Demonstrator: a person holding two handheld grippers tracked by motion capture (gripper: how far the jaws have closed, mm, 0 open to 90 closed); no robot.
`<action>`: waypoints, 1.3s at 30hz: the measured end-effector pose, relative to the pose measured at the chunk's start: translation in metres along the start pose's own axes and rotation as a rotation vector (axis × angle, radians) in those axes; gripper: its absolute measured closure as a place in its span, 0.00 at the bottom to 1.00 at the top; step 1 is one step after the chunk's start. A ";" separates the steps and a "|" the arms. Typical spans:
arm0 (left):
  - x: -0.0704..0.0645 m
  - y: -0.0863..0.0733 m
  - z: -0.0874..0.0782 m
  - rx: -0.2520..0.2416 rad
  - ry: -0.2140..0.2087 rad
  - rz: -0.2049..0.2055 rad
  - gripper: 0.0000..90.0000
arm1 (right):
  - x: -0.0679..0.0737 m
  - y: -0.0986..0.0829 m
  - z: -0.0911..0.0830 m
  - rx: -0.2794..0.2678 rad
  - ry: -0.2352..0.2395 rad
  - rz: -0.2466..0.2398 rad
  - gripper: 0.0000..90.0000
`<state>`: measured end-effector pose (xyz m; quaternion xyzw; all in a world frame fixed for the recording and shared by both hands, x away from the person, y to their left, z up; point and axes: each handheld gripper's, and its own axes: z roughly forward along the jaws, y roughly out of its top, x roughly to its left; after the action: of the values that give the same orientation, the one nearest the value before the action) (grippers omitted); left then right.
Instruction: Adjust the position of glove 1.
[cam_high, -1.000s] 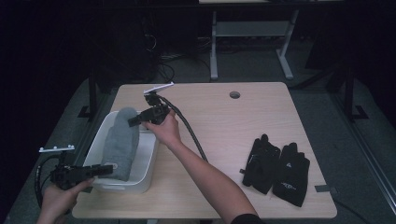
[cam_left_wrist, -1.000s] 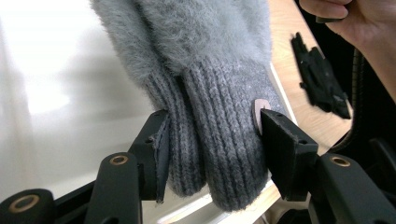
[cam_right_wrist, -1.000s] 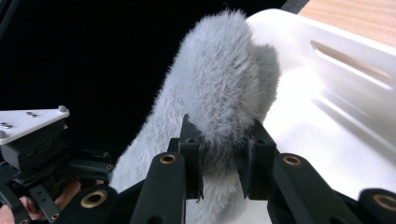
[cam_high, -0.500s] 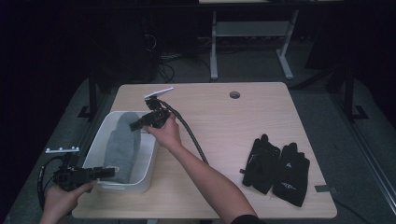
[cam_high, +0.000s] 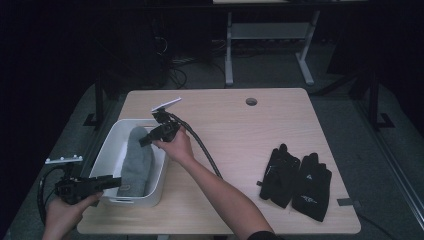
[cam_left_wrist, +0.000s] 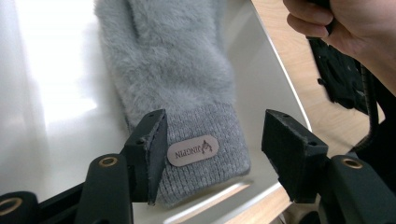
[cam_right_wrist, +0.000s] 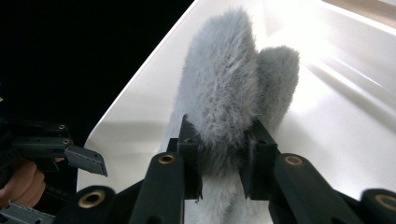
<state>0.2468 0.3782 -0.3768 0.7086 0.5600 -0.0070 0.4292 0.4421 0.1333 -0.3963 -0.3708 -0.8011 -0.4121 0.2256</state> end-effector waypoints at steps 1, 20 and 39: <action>0.000 0.000 0.000 -0.006 0.003 -0.003 0.45 | 0.000 0.000 -0.001 0.002 -0.002 0.000 0.78; -0.005 0.005 -0.002 -0.035 -0.006 0.003 0.42 | -0.013 0.003 -0.031 -0.038 -0.034 0.019 0.64; -0.026 0.023 0.005 -0.059 -0.065 0.039 0.33 | -0.020 -0.002 -0.066 -0.105 0.053 0.036 0.57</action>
<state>0.2578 0.3544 -0.3533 0.7059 0.5318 -0.0051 0.4678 0.4561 0.0694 -0.3734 -0.3857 -0.7652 -0.4592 0.2344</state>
